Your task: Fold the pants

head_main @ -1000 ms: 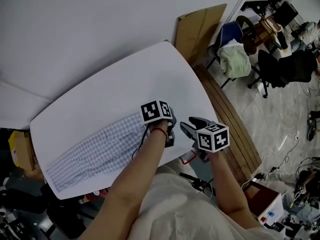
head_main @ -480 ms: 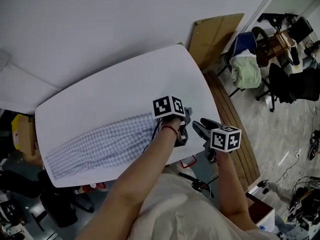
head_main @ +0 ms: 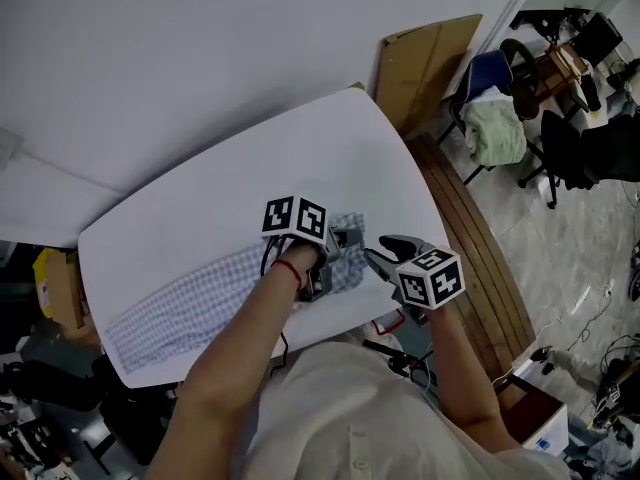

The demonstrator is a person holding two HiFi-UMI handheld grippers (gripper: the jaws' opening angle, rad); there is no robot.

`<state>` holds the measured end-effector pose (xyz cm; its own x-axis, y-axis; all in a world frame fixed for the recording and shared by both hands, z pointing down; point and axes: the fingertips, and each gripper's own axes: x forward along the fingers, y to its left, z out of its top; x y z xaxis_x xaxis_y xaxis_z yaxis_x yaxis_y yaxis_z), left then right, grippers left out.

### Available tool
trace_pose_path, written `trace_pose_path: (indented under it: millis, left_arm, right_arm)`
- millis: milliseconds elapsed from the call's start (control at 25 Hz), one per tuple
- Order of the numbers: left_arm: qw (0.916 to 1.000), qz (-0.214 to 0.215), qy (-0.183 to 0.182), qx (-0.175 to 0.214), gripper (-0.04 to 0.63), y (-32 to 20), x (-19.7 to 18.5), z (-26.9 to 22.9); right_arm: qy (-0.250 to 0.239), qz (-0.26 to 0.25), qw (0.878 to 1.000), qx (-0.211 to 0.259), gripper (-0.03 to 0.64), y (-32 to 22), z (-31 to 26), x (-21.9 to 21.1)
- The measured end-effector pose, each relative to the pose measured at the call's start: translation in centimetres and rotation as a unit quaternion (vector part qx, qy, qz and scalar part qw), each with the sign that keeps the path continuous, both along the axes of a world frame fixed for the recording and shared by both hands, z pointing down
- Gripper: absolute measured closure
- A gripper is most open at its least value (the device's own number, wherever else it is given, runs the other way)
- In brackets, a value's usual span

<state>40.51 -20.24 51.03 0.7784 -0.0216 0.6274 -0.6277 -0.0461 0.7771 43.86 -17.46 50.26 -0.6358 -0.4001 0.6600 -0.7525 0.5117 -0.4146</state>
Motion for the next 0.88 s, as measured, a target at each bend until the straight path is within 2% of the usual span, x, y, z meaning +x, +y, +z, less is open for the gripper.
trace_pose_path:
  millis: [80, 160, 240, 360, 440, 480, 520, 600, 880]
  left_arm:
    - [0.9971, 0.038, 0.03, 0.059, 0.405, -0.3, -0.9, -1.4]
    - [0.9838, 0.098, 0.052, 0.141, 0.42, -1.0, -1.6, -2.8]
    - [0.959, 0.18, 0.034, 0.216, 0.422, -1.7, -2.0, -2.9]
    - [0.9075, 0.3, -0.028, 0.293, 0.422, -2.5, -2.3, -1.5]
    - [0.8772, 0.357, -0.056, 0.316, 0.42, -2.8, -2.4, -0.4]
    - [0.8663, 0.379, -0.065, 0.319, 0.42, -2.9, -2.4, 0.2]
    - [0.8587, 0.396, -0.071, 0.318, 0.422, -2.9, -2.4, 0.9]
    - [0.8523, 0.416, -0.081, 0.306, 0.422, -3.0, -2.5, 2.4]
    - [0.8453, 0.446, -0.096, 0.278, 0.422, -3.4, -1.1, 6.2]
  right_arm:
    - [0.004, -0.013, 1.0, -0.007, 0.439, 0.6, 0.5, -0.8]
    - [0.013, -0.039, 0.999, -0.013, 0.437, 1.2, 1.2, -1.4]
    - [0.023, -0.072, 0.997, -0.018, 0.437, 1.7, 1.9, -1.7]
    - [0.032, -0.106, 0.994, -0.021, 0.437, 2.1, 2.5, -1.7]
    - [0.042, -0.131, 0.99, -0.012, 0.434, 2.0, 2.9, -2.1]
    - [0.051, -0.146, 0.988, -0.005, 0.433, 2.0, 3.1, -2.4]
    - [0.06, -0.162, 0.985, 0.0, 0.433, 1.9, 3.4, -2.6]
    - [0.074, -0.19, 0.979, 0.0, 0.433, 1.8, 4.3, -3.1]
    - [0.078, -0.269, 0.96, -0.032, 0.428, 2.4, 6.2, -3.7]
